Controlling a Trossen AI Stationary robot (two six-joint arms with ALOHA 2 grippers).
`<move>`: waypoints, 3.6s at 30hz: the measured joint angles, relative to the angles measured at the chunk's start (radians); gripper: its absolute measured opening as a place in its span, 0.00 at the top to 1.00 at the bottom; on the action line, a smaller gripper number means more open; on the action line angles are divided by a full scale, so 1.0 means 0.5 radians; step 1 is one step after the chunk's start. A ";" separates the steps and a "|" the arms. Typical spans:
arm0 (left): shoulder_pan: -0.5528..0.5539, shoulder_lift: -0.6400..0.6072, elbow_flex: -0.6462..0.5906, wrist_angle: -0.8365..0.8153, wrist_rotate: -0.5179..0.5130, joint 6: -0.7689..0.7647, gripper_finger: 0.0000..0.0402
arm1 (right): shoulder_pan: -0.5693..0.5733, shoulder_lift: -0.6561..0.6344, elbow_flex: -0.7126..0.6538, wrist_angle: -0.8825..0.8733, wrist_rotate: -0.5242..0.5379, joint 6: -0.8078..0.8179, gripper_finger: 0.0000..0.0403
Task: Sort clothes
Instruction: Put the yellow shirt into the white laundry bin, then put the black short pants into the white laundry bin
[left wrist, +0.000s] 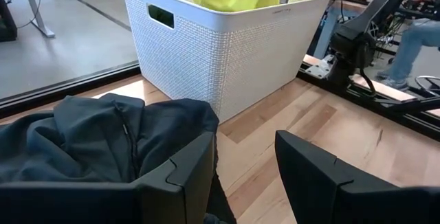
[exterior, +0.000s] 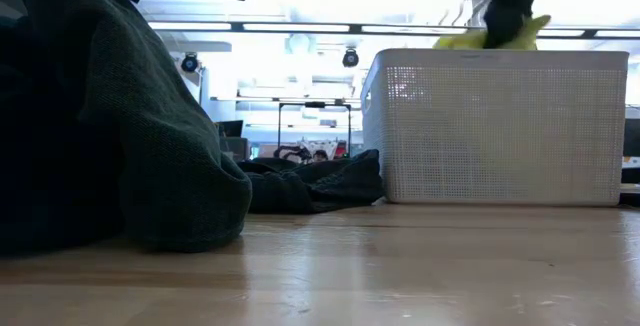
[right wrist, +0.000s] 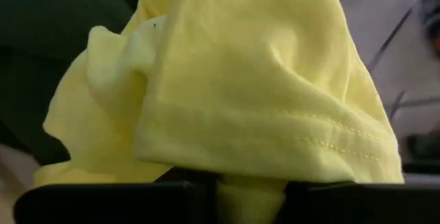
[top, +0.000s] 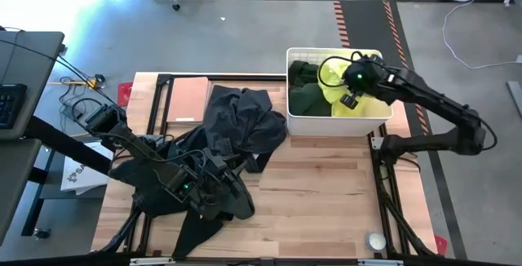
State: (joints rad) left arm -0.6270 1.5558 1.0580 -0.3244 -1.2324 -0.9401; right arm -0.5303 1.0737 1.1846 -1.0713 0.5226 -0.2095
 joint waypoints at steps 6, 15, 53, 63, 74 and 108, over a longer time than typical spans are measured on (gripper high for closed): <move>0.006 0.000 0.000 0.000 -0.008 -0.001 0.62 | -0.223 0.058 -0.177 0.019 -0.290 0.053 0.82; 0.053 0.000 0.000 0.000 0.024 -0.001 0.62 | -0.355 0.148 -0.207 0.063 -0.432 -0.006 0.63; 1.156 0.185 0.109 -0.224 1.161 0.142 0.62 | 2.100 -0.612 -1.223 1.663 -0.353 0.873 0.45; 1.830 0.271 0.099 -0.450 1.614 0.323 0.45 | 2.257 -0.479 -1.222 1.742 -0.133 0.925 0.45; 1.953 0.683 0.110 -0.430 1.812 0.319 0.30 | 2.256 -0.470 -1.221 1.741 -0.112 0.978 0.45; 1.168 -0.096 0.243 -0.524 0.904 0.360 0.92 | 2.255 -0.471 -1.220 1.747 -0.015 1.031 0.45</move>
State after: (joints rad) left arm -0.0431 1.5079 1.1793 -0.5864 -0.7803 -0.7601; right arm 0.5969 0.8383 0.5747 -0.1978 0.5152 0.3061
